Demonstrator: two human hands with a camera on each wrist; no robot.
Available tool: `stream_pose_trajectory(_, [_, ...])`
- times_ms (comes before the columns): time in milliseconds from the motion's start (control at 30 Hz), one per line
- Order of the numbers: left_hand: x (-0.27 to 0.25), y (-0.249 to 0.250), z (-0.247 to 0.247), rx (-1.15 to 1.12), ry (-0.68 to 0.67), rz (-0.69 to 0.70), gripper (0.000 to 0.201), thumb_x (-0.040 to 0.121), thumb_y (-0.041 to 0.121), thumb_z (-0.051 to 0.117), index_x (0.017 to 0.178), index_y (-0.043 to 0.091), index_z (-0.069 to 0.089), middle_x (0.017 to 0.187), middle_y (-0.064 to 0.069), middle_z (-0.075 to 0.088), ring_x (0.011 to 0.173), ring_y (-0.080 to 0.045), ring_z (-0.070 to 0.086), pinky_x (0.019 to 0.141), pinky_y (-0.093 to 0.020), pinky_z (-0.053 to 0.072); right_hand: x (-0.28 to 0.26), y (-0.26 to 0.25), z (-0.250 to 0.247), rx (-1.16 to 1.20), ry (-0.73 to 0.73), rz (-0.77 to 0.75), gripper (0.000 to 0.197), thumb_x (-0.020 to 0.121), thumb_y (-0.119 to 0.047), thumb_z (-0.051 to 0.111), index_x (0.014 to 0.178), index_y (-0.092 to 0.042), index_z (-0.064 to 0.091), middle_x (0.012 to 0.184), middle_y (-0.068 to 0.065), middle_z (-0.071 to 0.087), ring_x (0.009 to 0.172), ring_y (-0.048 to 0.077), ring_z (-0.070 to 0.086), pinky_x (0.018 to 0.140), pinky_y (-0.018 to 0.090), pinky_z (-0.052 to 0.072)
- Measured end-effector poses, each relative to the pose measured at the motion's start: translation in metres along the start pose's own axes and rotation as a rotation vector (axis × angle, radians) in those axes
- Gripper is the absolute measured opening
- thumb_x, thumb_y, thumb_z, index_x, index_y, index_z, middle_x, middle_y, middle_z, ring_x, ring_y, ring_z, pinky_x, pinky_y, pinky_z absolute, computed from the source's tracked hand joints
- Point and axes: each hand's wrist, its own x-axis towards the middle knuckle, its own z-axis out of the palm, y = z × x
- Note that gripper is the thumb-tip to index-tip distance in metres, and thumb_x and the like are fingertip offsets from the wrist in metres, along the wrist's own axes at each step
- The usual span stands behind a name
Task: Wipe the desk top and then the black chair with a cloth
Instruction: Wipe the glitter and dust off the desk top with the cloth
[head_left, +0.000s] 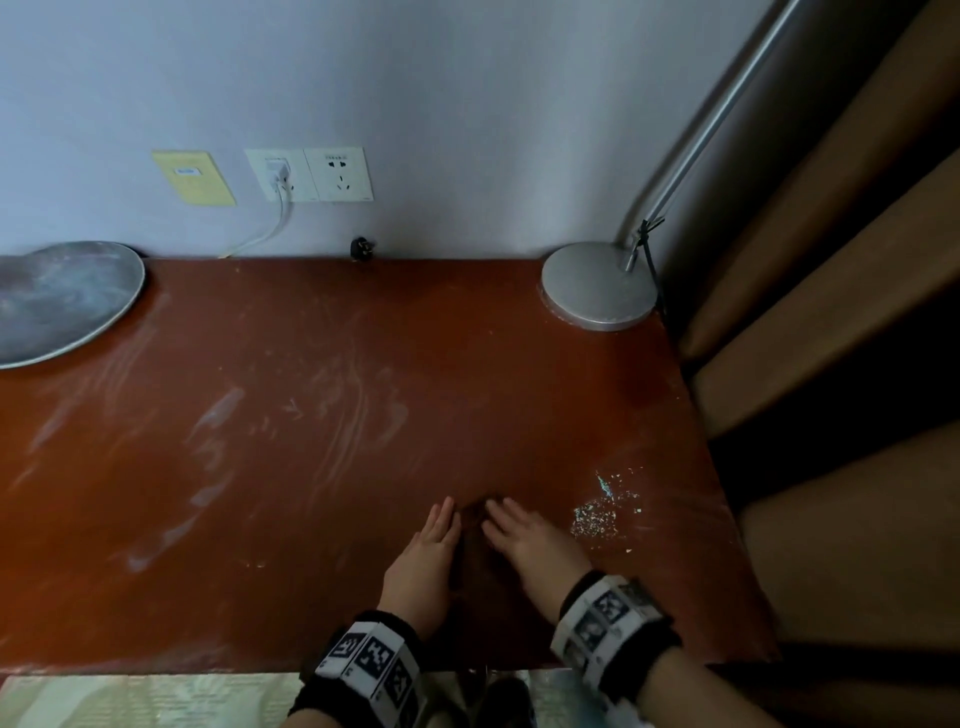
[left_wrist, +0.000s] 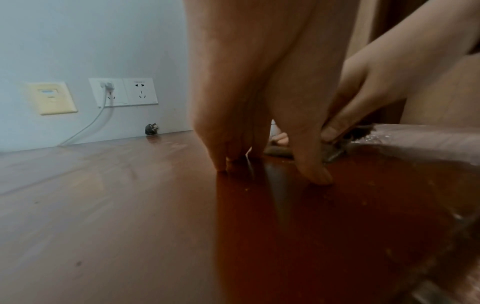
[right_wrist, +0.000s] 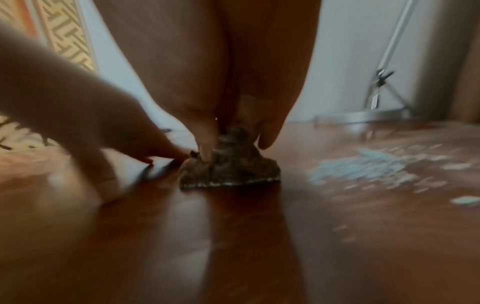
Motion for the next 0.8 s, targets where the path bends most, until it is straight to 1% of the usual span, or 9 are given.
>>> stream_pose_trajectory(167, [-0.012,-0.003,0.003,0.017,-0.034,-0.014,0.091,0.090,0.026,0.062,0.151,0.020,-0.005,0.156,0.005,-0.021,0.146,-0.013,-0.008,0.117,-0.027,0.015,-0.018,0.106,-0.015,0.073,-0.008,0.465,0.068,0.090,0.009,0.031,0.150,-0.014,0.009,0.158,0.008,-0.003,0.145,0.025,0.004,0.116,0.035,0.017])
stream_pose_trajectory(233, [-0.016,-0.002,0.005,0.016,-0.033,-0.019,0.090,0.091,0.026,0.061,0.151,0.020,-0.006,0.156,0.005,-0.021,0.146,-0.013,-0.009,0.117,-0.028,0.012,-0.027,0.120,-0.008,0.135,-0.015,0.543,0.071,0.089,0.010,0.033,0.150,-0.014,0.006,0.158,0.007,-0.005,0.145,0.025,0.001,0.116,0.033,0.018])
stream_pose_trajectory(300, [-0.016,-0.002,0.005,0.018,-0.026,-0.022,0.090,0.091,0.026,0.061,0.151,0.019,-0.005,0.156,0.004,-0.020,0.146,-0.014,-0.009,0.117,-0.028,0.011,-0.026,0.100,-0.003,0.152,0.032,0.508,0.073,0.088,0.010,0.034,0.150,-0.013,0.004,0.157,0.008,-0.007,0.145,0.026,-0.002,0.116,0.031,0.015])
stream_pose_trajectory(433, [-0.015,0.001,0.005,0.032,-0.028,-0.030,0.087,0.091,0.024,0.060,0.151,0.016,-0.003,0.157,0.000,-0.018,0.146,-0.016,-0.008,0.117,-0.028,0.013,-0.020,0.010,0.015,0.137,0.054,0.159,0.066,0.093,0.003,0.034,0.150,-0.009,0.004,0.157,0.009,-0.011,0.145,0.025,-0.009,0.117,0.031,0.001])
stream_pose_trajectory(500, [-0.015,0.002,0.004,0.036,-0.029,-0.033,0.086,0.092,0.022,0.058,0.151,0.015,-0.003,0.157,-0.001,-0.018,0.146,-0.016,-0.008,0.117,-0.028,0.013,-0.025,-0.016,0.026,0.100,0.016,0.078,0.068,0.092,0.002,0.034,0.150,-0.011,0.001,0.156,0.005,-0.015,0.144,0.021,-0.014,0.118,0.032,0.003])
stream_pose_trajectory(600, [-0.016,0.001,0.005,0.036,-0.031,-0.027,0.087,0.092,0.025,0.059,0.151,0.015,-0.004,0.157,-0.001,-0.018,0.146,-0.016,-0.008,0.118,-0.029,0.014,-0.036,0.018,0.027,0.181,0.071,0.167,0.077,0.085,0.016,0.032,0.150,-0.012,0.002,0.156,0.001,-0.013,0.145,0.018,-0.010,0.116,0.029,0.003])
stream_pose_trajectory(700, [-0.020,-0.002,0.008,0.036,-0.019,-0.019,0.088,0.092,0.027,0.059,0.151,0.017,-0.004,0.157,0.000,-0.018,0.146,-0.015,-0.008,0.117,-0.028,0.018,-0.048,0.062,0.026,0.229,0.170,0.428,0.079,0.083,0.020,0.033,0.150,-0.012,0.006,0.158,0.004,-0.008,0.145,0.019,-0.005,0.115,0.025,0.009])
stream_pose_trajectory(767, [-0.023,-0.003,0.011,0.037,-0.015,-0.017,0.089,0.091,0.028,0.060,0.151,0.017,-0.005,0.157,0.001,-0.019,0.146,-0.015,-0.008,0.117,-0.027,0.015,-0.048,0.057,0.029,0.223,0.183,0.485,0.076,0.085,0.017,0.032,0.150,-0.011,0.006,0.157,0.005,-0.008,0.145,0.021,-0.005,0.117,0.028,0.011])
stream_pose_trajectory(800, [-0.023,-0.004,0.011,0.034,-0.014,-0.015,0.090,0.091,0.028,0.060,0.151,0.017,-0.005,0.157,0.001,-0.019,0.146,-0.015,-0.008,0.117,-0.027,0.013,-0.046,0.040,0.028,0.220,0.223,0.438,0.071,0.086,0.015,0.031,0.149,-0.008,0.009,0.157,0.008,-0.005,0.145,0.023,-0.003,0.118,0.028,0.009])
